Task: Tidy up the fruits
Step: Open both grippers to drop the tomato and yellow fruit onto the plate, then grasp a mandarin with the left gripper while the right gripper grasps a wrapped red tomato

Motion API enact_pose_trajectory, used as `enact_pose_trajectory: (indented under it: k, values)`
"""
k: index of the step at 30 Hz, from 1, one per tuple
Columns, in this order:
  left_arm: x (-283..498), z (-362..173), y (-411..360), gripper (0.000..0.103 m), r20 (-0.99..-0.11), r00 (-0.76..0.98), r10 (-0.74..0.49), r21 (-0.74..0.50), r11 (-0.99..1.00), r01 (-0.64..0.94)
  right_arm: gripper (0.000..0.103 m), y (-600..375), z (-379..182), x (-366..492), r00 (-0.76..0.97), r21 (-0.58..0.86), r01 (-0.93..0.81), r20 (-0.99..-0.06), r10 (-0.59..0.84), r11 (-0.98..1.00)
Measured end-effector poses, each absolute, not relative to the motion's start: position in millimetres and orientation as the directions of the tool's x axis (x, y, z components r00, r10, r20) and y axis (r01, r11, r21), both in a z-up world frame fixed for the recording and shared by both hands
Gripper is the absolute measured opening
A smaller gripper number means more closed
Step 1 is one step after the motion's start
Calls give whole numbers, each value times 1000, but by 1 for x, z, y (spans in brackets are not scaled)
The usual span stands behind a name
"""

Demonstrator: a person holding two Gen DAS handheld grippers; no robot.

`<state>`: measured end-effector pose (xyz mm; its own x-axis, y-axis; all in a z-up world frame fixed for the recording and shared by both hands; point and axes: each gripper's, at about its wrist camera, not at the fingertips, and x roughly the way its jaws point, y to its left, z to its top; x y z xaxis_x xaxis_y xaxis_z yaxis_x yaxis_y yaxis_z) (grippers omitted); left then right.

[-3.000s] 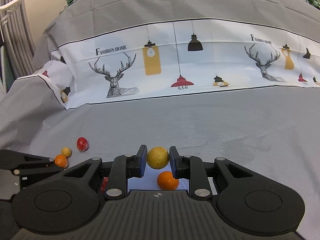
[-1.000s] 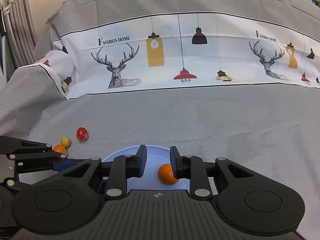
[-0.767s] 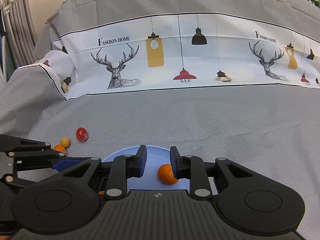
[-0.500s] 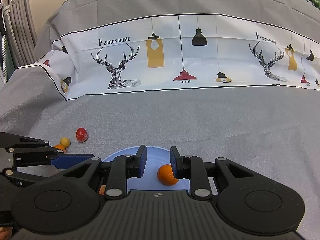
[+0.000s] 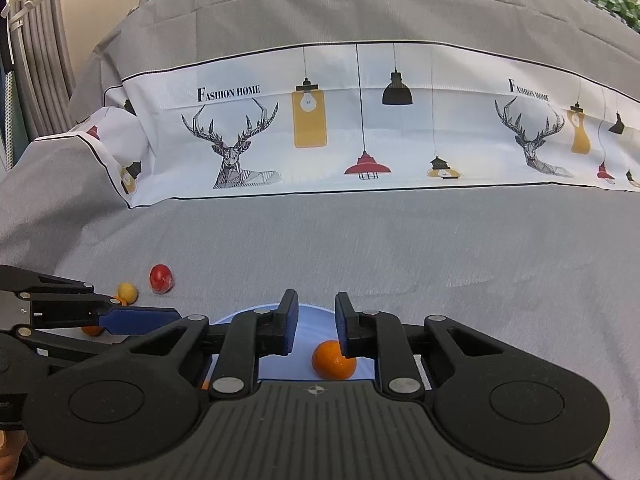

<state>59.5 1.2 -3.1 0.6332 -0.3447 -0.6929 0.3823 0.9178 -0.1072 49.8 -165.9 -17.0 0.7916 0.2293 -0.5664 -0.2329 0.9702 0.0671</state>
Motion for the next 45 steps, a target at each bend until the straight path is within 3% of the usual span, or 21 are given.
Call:
enact_pose_trajectory:
  k: [11,17,27,45]
  values:
    - [71,9,36,31,-676,671,-304,-171,951,258,11,-162,-11,46,818,65,-241,-523,239,968]
    - [80,21,82,31,-663,712,-231,-233,968,97,12,-156,-8,46,822,83,-249,-509,256,965]
    - [98,-10,165,31,-822,559,-111,-338,884,-322,12,-122,-13,52,773,169,-337,-512,374,926]
    - [116,-31,157,33,-867,492,-85,-263,915,-306,13,-31,-48,118,657,266,-423,-569,495,866]
